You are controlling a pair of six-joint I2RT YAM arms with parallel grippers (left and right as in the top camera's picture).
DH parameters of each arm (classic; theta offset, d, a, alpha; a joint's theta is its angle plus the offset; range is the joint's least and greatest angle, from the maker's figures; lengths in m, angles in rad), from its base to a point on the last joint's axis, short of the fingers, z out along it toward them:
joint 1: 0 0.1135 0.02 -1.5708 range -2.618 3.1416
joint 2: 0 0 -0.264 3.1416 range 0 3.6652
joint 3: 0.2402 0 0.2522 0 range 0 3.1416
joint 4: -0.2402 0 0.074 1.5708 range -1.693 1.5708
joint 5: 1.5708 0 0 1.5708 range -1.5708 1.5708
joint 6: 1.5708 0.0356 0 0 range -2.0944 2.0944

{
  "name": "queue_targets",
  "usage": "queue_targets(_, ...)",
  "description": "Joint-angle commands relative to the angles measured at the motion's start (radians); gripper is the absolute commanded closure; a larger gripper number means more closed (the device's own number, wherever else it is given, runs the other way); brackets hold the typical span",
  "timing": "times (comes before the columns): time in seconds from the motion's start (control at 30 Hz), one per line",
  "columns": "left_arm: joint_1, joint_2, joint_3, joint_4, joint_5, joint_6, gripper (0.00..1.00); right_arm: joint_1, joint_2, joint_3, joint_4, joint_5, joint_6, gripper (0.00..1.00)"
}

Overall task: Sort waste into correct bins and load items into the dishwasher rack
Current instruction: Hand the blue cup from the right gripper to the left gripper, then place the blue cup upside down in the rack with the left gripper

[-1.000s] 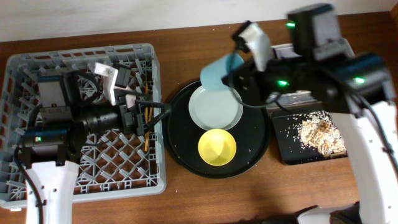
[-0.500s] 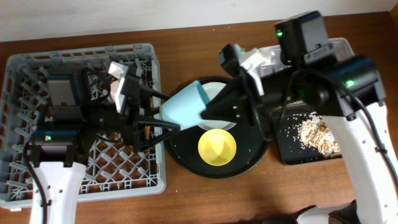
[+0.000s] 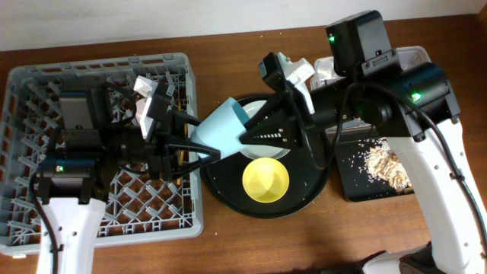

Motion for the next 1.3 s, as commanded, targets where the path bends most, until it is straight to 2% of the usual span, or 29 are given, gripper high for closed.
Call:
queue_targets(0.0,-0.004,-0.013,0.004,0.003,0.045,0.013,0.51,0.001,0.005,-0.003,0.044,0.006,0.030,0.81)
queue_targets(0.07,-0.004,-0.013,0.004,0.003,0.045,0.013,0.51,-0.027,0.000,-0.002,0.105,0.004,0.111,0.77)
queue_targets(0.3,-0.004,-0.013,0.004,0.003,0.042,0.013,0.62,-0.096,-0.003,-0.002,0.109,-0.010,0.111,0.73)
queue_targets(0.37,-0.004,-0.013,0.004,0.003,0.042,0.013,0.62,-0.093,-0.001,-0.005,0.105,0.010,0.111,0.76)
queue_targets(0.47,-0.004,-0.013,0.004,0.004,0.041,0.013,0.62,-0.060,0.003,-0.032,0.087,0.015,0.111,0.92)
queue_targets(0.53,-0.004,-0.013,0.004,0.004,0.041,0.013,0.62,-0.039,0.007,-0.037,0.026,0.083,0.111,0.96)
queue_targets(0.7,-0.004,-0.013,0.004,0.005,-0.032,0.012,0.62,0.014,0.007,-0.038,-0.112,0.167,0.098,0.96)
queue_targets(0.83,-0.004,-0.013,0.004,0.027,-0.034,0.012,0.62,0.020,0.007,-0.038,-0.179,0.217,0.096,0.96)
queue_targets(1.03,-0.004,-0.013,0.004,0.042,-0.034,0.007,0.62,0.022,0.007,-0.038,-0.237,0.220,0.095,0.96)
queue_targets(1.27,0.013,-0.013,0.004,0.052,-0.034,-0.008,0.62,0.091,0.007,-0.038,-0.237,0.248,0.093,0.96)
